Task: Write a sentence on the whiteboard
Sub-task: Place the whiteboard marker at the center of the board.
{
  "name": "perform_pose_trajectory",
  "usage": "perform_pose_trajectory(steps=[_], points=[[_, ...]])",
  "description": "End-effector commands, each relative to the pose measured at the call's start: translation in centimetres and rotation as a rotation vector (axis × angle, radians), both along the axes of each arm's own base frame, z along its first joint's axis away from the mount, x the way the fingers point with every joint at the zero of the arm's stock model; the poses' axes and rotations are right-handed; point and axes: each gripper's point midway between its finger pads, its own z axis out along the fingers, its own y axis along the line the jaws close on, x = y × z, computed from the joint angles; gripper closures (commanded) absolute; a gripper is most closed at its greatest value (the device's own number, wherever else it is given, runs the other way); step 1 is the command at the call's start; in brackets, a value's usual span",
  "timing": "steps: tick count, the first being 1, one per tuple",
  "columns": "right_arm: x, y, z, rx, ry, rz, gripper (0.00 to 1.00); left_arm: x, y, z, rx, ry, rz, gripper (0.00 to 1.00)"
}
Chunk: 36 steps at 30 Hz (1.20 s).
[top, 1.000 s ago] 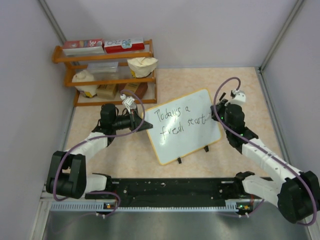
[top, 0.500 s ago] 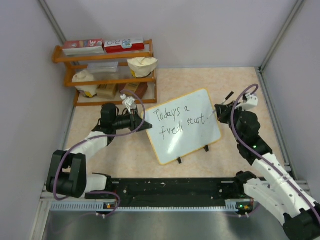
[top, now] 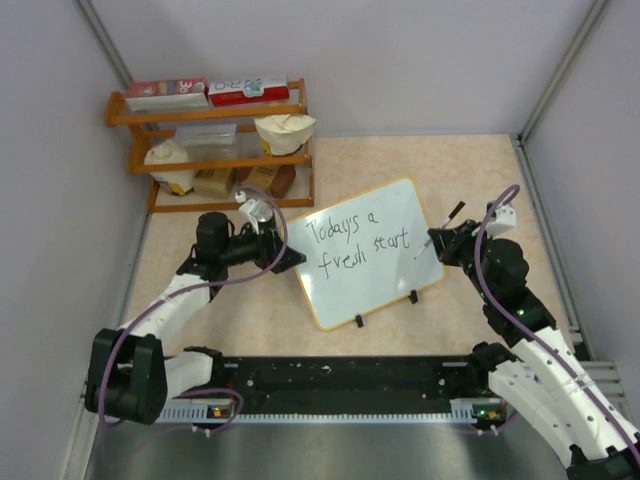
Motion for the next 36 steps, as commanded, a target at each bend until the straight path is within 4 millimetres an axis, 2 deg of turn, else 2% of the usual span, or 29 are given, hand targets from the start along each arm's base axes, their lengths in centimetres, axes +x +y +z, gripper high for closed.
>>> perform_pose_trajectory(steps=[1, 6, 7, 9, 10, 12, 14, 17, 20, 23, 24, 26, 31, 36], points=[[-1.3, 0.1, -0.1, 0.034, 0.02, 0.025, 1.0, -0.3, 0.7, 1.9, 0.018, -0.093, 0.055, 0.01], [-2.8, 0.8, -0.2, 0.056, 0.053, 0.087, 1.0, -0.3, 2.4, 2.3, 0.065, -0.097, 0.178, 0.01], [-3.0, 0.9, -0.5, 0.065, 0.068, 0.089, 1.0, -0.4, 2.8, 2.9, 0.067, -0.12, 0.206, 0.01], [-3.9, 1.4, -1.4, 0.071, 0.116, 0.132, 1.0, -0.2, 3.9, 2.6, 0.103, -0.108, 0.284, 0.01], [-4.3, 1.6, -1.9, 0.075, 0.136, 0.143, 1.0, -0.3, 4.4, 3.1, 0.106, -0.128, 0.312, 0.01], [-5.0, 1.8, -3.5, 0.076, 0.194, 0.163, 1.0, -0.2, 5.4, 3.1, 0.133, -0.131, 0.374, 0.01], [-5.8, 2.4, -4.6, 0.102, 0.239, 0.19, 1.0, -0.3, 6.3, 3.8, 0.14, -0.16, 0.431, 0.01], [-6.8, 3.0, -7.2, 0.158, 0.336, 0.204, 1.0, -0.4, 7.0, 5.1, 0.12, -0.208, 0.484, 0.01], [-8.3, 3.5, -11.2, 0.221, 0.468, 0.207, 0.99, -0.6, 7.8, 6.5, 0.103, -0.239, 0.54, 0.01], [-9.0, 3.5, -13.2, 0.272, 0.529, 0.178, 0.98, -0.8, 8.3, 7.9, 0.09, -0.269, 0.573, 0.01], [-9.3, 3.4, -14.5, 0.283, 0.562, 0.159, 0.97, -0.9, 8.3, 8.3, 0.085, -0.277, 0.573, 0.01], [-9.5, 2.9, -16.0, 0.279, 0.582, 0.127, 0.93, -1.2, 8.4, 9.2, 0.079, -0.29, 0.576, 0.01], [-9.7, 2.0, -18.4, 0.274, 0.641, 0.049, 0.83, -1.8, 8.8, 11.4, 0.074, -0.332, 0.589, 0.01], [-9.9, 1.8, -19.4, 0.262, 0.692, 0.027, 0.73, -2.2, 9.3, 12.5, 0.075, -0.366, 0.61, 0.01]])
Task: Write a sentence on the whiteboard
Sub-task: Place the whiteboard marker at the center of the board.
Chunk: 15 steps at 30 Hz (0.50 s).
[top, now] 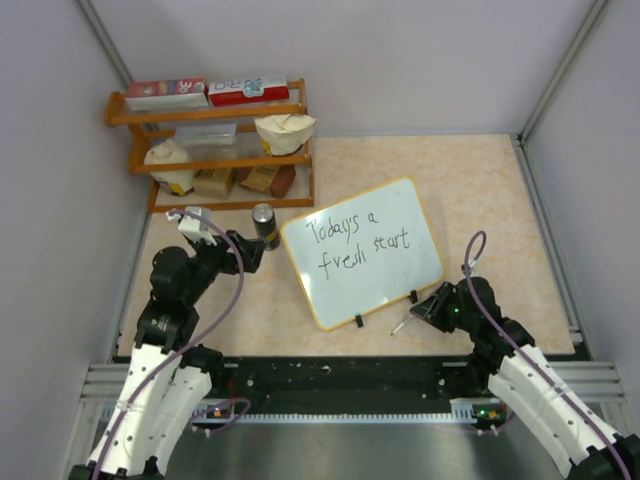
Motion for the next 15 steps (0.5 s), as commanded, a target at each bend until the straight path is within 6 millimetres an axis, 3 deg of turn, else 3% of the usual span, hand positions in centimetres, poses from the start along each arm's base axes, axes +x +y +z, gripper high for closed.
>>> perform_pose_trajectory(steps=[1, 4, 5, 8, 11, 15], points=[[0.8, -0.4, 0.1, -0.002, 0.004, -0.048, 0.71, -0.3, 0.5, 3.0, 0.006, -0.086, 0.019, 0.01], [1.2, -0.4, 0.8, -0.004, -0.015, -0.049, 0.62, -0.3, 0.2, 2.8, 0.009, -0.08, 0.001, 0.01], [1.4, -0.3, 1.3, 0.0, -0.029, -0.047, 0.55, -0.3, 0.2, 2.7, 0.011, -0.076, -0.002, 0.01], [1.9, -0.3, 2.7, -0.009, -0.076, -0.03, 0.17, -0.2, 0.0, 2.3, 0.014, -0.062, -0.012, 0.01], [2.0, -0.3, 3.8, -0.024, -0.097, -0.019, 0.01, -0.3, -0.2, 2.4, 0.013, -0.067, -0.024, 0.01], [2.6, -0.3, 5.7, -0.039, -0.153, 0.001, 0.01, -0.2, -0.3, 2.6, 0.015, -0.075, -0.031, 0.01]])
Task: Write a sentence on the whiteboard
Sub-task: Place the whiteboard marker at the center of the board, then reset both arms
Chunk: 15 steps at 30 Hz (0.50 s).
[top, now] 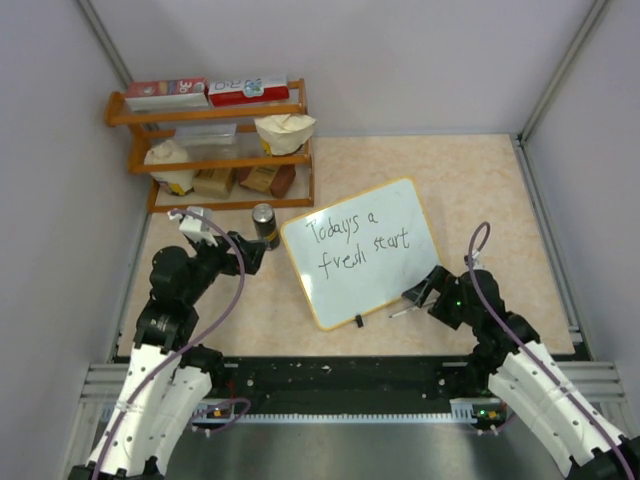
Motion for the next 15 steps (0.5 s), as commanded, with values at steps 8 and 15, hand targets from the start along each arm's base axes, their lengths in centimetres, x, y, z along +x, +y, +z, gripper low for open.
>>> perform_pose_trajectory(steps=[8, 15], points=[[4.1, -2.3, 9.6, -0.15, -0.316, -0.036, 0.01, 1.3, 1.7, -0.3, 0.023, 0.061, 0.118, 0.01], [6.2, -6.9, 16.7, -0.377, -0.565, -0.167, 0.01, 1.7, 4.6, -0.2, 0.037, 0.088, 0.295, 0.01]])
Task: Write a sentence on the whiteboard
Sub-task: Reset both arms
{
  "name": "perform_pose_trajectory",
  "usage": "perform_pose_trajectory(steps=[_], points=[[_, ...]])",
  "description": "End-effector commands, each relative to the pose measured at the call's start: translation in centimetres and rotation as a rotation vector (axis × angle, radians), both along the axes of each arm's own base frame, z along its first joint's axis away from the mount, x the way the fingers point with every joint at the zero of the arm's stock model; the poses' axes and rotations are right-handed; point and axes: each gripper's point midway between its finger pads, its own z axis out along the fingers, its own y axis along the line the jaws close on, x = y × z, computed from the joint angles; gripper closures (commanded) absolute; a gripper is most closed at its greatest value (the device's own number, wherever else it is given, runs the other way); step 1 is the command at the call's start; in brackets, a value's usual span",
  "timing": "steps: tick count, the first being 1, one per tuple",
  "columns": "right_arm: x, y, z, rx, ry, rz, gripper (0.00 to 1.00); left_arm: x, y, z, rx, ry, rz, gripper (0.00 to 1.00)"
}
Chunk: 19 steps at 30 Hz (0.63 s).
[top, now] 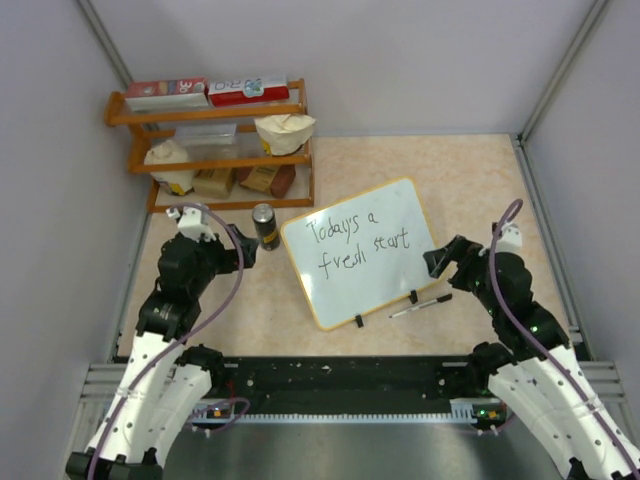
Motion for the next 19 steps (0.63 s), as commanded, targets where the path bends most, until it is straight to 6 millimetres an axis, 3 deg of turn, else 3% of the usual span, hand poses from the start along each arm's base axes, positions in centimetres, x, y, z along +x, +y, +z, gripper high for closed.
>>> perform_pose_trajectory(steps=[1, 3, 10, 14, 19], points=[[1.7, -4.4, 6.5, -0.174, -0.234, -0.151, 0.01, 0.4, 2.4, 3.2, 0.02, -0.074, 0.136, 0.01], [2.1, -5.2, 7.8, -0.207, -0.294, -0.178, 0.01, 0.2, 3.3, 4.2, 0.038, -0.106, 0.176, 0.01], [3.3, -5.7, 7.6, -0.318, -0.455, -0.169, 0.01, 0.5, 4.3, 7.5, 0.059, -0.23, 0.217, 0.01], [3.8, -6.6, 7.2, -0.375, -0.477, -0.213, 0.01, 2.0, 4.0, 6.5, 0.083, -0.212, 0.208, 0.01], [4.6, -8.1, 4.1, -0.441, -0.402, -0.293, 0.01, 4.7, 3.9, 4.0, 0.094, -0.168, 0.236, 0.01]])
